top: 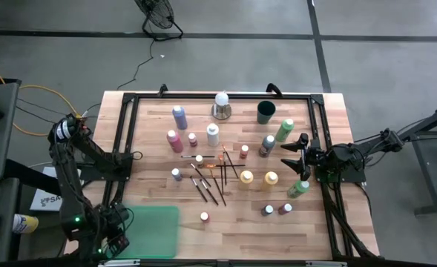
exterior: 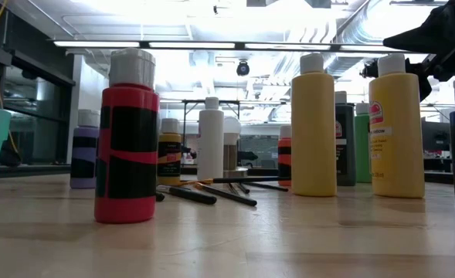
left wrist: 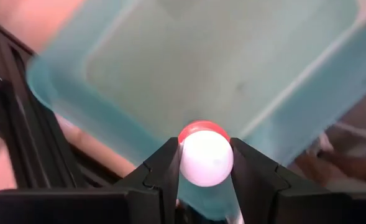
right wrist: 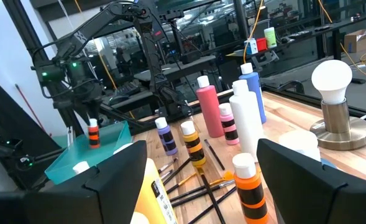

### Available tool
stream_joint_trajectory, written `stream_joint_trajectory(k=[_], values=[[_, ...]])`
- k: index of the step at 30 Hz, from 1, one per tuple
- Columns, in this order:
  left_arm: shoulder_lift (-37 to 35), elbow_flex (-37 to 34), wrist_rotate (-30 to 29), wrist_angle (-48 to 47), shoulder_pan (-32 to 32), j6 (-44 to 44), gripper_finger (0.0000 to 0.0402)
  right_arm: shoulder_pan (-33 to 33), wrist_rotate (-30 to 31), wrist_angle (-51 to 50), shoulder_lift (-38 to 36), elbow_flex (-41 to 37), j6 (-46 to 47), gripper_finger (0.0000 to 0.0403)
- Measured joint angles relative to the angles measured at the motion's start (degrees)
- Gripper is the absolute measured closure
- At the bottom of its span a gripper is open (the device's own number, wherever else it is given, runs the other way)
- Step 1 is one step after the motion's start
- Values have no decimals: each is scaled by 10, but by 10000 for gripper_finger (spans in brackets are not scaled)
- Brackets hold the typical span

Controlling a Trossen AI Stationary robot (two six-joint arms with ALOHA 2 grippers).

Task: Pick & Place Paint Supplies
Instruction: Put the orange paint bottle into the green bin

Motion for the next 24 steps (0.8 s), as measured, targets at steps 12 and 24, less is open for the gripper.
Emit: stream_joint_trajectory(k=[12, 24], values=[[5, -3, -53, -134, 1, -46, 284, 0, 0, 0, 0, 0, 0, 104], [38, -3, -35, -147, -8, -94, 284, 0, 0, 0, 0, 0, 0, 104]])
